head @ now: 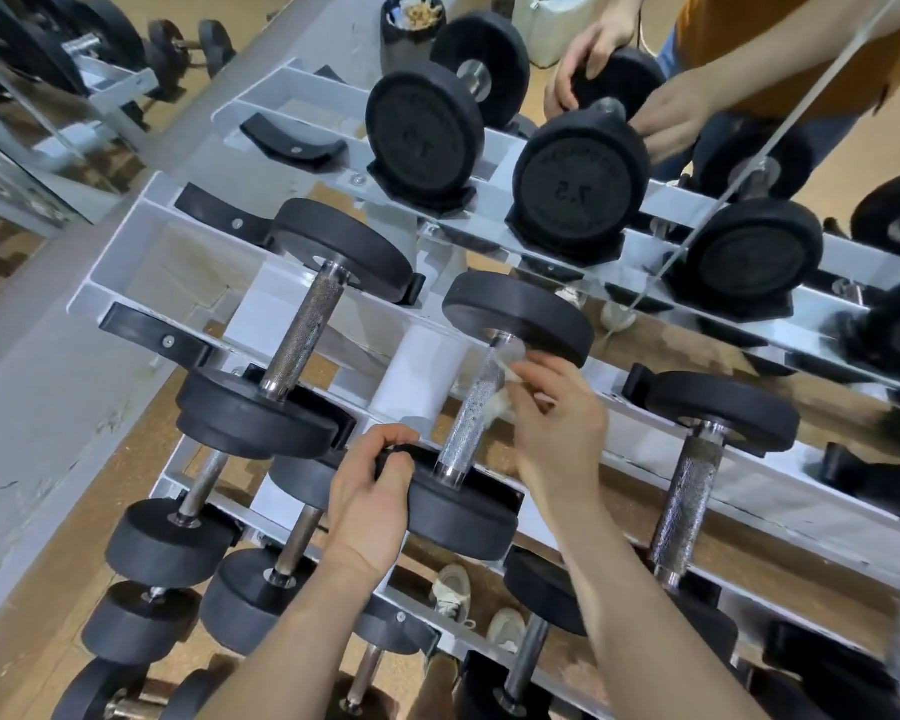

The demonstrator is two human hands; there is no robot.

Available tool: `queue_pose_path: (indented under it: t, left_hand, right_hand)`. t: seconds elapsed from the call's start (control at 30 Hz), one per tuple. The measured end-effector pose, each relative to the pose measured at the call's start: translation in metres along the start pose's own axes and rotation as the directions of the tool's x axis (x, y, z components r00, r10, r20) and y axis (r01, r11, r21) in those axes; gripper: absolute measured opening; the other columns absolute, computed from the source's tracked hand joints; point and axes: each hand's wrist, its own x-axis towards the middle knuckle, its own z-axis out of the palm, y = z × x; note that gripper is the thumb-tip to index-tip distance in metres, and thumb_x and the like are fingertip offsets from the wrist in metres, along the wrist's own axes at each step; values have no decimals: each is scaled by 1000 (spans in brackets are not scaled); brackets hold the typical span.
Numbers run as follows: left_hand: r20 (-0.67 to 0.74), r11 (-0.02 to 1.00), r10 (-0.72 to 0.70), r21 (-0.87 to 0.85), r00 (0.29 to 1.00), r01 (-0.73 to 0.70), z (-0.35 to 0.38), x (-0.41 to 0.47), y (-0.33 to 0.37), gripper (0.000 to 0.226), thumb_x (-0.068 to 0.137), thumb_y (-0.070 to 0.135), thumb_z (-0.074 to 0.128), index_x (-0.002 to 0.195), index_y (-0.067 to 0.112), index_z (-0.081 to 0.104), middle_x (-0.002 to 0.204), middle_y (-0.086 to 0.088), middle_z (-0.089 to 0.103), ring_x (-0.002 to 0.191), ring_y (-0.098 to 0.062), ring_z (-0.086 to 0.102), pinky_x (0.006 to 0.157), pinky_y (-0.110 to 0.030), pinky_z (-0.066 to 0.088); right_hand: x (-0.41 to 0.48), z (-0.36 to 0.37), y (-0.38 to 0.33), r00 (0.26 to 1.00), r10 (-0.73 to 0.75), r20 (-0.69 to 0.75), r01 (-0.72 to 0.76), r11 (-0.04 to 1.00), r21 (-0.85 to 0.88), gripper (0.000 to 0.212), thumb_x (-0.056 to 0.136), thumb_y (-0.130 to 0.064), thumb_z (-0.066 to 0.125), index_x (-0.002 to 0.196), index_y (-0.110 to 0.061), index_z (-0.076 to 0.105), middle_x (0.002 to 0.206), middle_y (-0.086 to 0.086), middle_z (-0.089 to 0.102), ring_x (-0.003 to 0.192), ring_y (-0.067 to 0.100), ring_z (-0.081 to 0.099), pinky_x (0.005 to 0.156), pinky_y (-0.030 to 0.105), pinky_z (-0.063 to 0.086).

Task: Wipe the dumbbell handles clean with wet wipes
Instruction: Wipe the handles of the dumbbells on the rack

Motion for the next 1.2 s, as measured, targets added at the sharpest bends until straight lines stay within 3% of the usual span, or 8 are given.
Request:
queue_pose_path:
  t: [0.1, 0.23, 0.43, 0.6, 0.7, 0.9, 1.1, 1.2]
  left_hand:
    - [-12, 1000, 6, -14, 1000, -6, 2, -1, 1, 26, 74, 24, 45, 87, 28, 67, 95, 7, 67, 95, -12, 59, 85, -28, 42]
    - [-9, 1000, 6, 12, 1000, -6, 2, -2, 2, 27, 74, 24, 45, 89, 26, 67, 98, 7, 67, 98, -11, 59, 89, -27, 41]
    - [-10, 1000, -3, 31, 1000, 3, 3, -3, 3, 27, 74, 25, 45, 89, 25, 67, 98, 8, 67, 100, -9, 58, 88, -24, 40]
    - [-8, 999, 11, 40, 1000, -11, 2, -3, 7, 27, 74, 23, 45, 89, 23, 66, 96, 8, 66, 96, -7, 58, 86, -23, 41]
    - [-12, 997, 27, 68, 1000, -27, 2, -5, 5, 26, 74, 24, 45, 90, 25, 66, 97, 8, 67, 98, -9, 59, 91, -28, 44]
    - [-27, 997, 16, 70, 1000, -14, 4, -4, 5, 23, 74, 27, 46, 88, 31, 64, 95, 10, 66, 96, -12, 59, 90, -32, 45]
    - [-51, 999, 9, 47, 999, -7, 6, -8, 8, 20, 79, 20, 51, 89, 32, 63, 97, 10, 66, 97, -10, 58, 88, -29, 45]
    - [-49, 998, 3, 65, 999, 0, 5, -9, 7, 26, 86, 10, 53, 94, 34, 61, 101, 10, 64, 100, -13, 57, 92, -31, 44]
  right_hand:
    - [0, 21, -2, 972, -230, -38, 214, 945, -248, 25, 86, 1, 64, 106, -10, 74, 113, 1, 67, 97, 20, 57, 83, 22, 43]
    - [-17, 12, 1, 996, -11, 90, 14, 1000, -24, 19, 94, -20, 61, 107, -17, 74, 123, -13, 61, 113, 1, 48, 94, 14, 38]
    - [5, 18, -13, 967, 133, -215, -125, 991, 53, 13, 83, -9, 71, 95, -14, 73, 98, 4, 55, 79, 10, 59, 72, 2, 40]
    - [-24, 11, -8, 985, -29, 168, 56, 986, -157, 12, 89, -9, 66, 94, -6, 76, 96, 3, 63, 83, 10, 57, 75, 2, 37]
    - [-29, 0, -8, 821, 30, 570, 208, 914, -348, 16, 92, -13, 62, 100, -10, 76, 108, 4, 66, 99, 20, 61, 89, 18, 41]
    - [14, -3, -14, 956, -217, 196, 275, 895, -351, 14, 85, -5, 67, 95, -8, 76, 96, 5, 66, 89, 20, 60, 82, 20, 42]
    - [-19, -6, -17, 637, -18, 770, 413, 852, -322, 15, 89, -11, 63, 93, -18, 76, 99, 2, 70, 94, 23, 63, 85, 33, 50]
    - [2, 1, -22, 769, -160, 618, 437, 838, -326, 18, 88, -5, 63, 99, -12, 75, 101, 6, 68, 92, 26, 63, 86, 35, 51]
